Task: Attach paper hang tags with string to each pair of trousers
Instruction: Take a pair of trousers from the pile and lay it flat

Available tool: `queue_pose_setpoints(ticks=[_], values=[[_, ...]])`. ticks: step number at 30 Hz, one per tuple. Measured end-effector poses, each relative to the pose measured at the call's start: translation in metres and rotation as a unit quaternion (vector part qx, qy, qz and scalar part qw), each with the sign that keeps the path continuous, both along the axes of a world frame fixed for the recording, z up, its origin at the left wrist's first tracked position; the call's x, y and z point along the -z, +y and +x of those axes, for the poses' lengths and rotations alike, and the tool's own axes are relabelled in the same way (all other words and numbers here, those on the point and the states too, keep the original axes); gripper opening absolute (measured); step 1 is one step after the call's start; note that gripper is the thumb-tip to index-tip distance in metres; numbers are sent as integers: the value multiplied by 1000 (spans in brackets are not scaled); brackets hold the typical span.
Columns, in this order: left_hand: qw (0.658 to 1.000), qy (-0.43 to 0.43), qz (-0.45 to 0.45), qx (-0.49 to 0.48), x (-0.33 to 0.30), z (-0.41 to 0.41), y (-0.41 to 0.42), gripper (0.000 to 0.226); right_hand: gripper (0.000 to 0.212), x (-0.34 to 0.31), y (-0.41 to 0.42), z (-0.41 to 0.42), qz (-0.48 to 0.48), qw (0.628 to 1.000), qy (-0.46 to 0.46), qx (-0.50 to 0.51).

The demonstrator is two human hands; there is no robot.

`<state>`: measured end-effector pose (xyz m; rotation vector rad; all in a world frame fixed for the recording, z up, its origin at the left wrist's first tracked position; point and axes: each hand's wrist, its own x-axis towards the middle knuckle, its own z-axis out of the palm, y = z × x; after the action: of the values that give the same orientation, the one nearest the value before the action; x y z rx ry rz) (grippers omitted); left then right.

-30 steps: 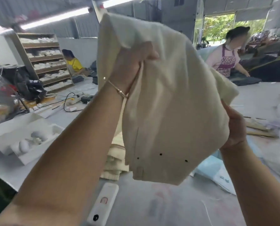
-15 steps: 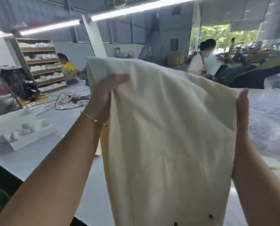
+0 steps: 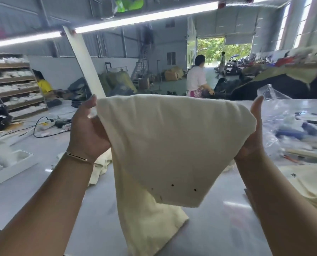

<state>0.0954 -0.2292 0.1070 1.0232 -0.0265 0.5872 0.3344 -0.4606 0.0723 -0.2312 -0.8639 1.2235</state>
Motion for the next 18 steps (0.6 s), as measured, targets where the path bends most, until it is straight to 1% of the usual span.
queue_pose_setpoints(ticks=[1,2,3,4,5,6,7,9,10,11,12,13,14,15,16,17,18], values=[[1000,16,-5,-20,-4,1,3,48,89,-6,-3,-2,-25,999,-16,44],[998,38,-16,-43,-6,1,1,46,73,-10,-4,-1,-62,995,-34,71],[994,70,-8,-81,-6,5,3,44,56,-17,-6,-2,-102,990,-53,81],[990,87,-1,-108,-4,6,3,41,40,-21,-7,-4,-141,981,-104,87],[986,97,13,-133,1,8,6,36,29,-24,-9,-8,-192,961,-160,122],[982,105,23,-154,4,7,7,31,29,-26,-10,-10,-237,934,-204,172],[977,110,43,-177,5,4,8,31,37,-28,-12,-12,-256,913,-227,222],[966,92,76,-230,4,-6,17,37,56,-32,-11,-20,-238,898,-223,294],[957,85,81,-264,2,-12,22,39,60,-33,-10,-23,-229,893,-213,322],[940,88,79,-320,-1,-18,29,36,60,-34,-9,-26,-226,887,-205,346],[904,102,88,-405,-4,-24,35,31,56,-36,-8,-30,-223,885,-197,359],[856,115,133,-486,-7,-28,39,27,51,-37,-8,-34,-221,883,-191,368],[815,123,206,-528,-12,-31,37,25,46,-39,-8,-38,-220,882,-190,371],[794,117,294,-519,-18,-28,31,31,43,-40,-8,-41,-222,878,-194,377],[786,126,395,-459,-25,-23,19,47,40,-42,-8,-46,-225,875,-203,378],[779,145,483,-372,-30,-14,5,72,39,-44,-9,-49,-227,870,-212,383],[768,180,548,-278,-34,-2,-9,97,39,-45,-10,-52,-233,862,-221,393]])
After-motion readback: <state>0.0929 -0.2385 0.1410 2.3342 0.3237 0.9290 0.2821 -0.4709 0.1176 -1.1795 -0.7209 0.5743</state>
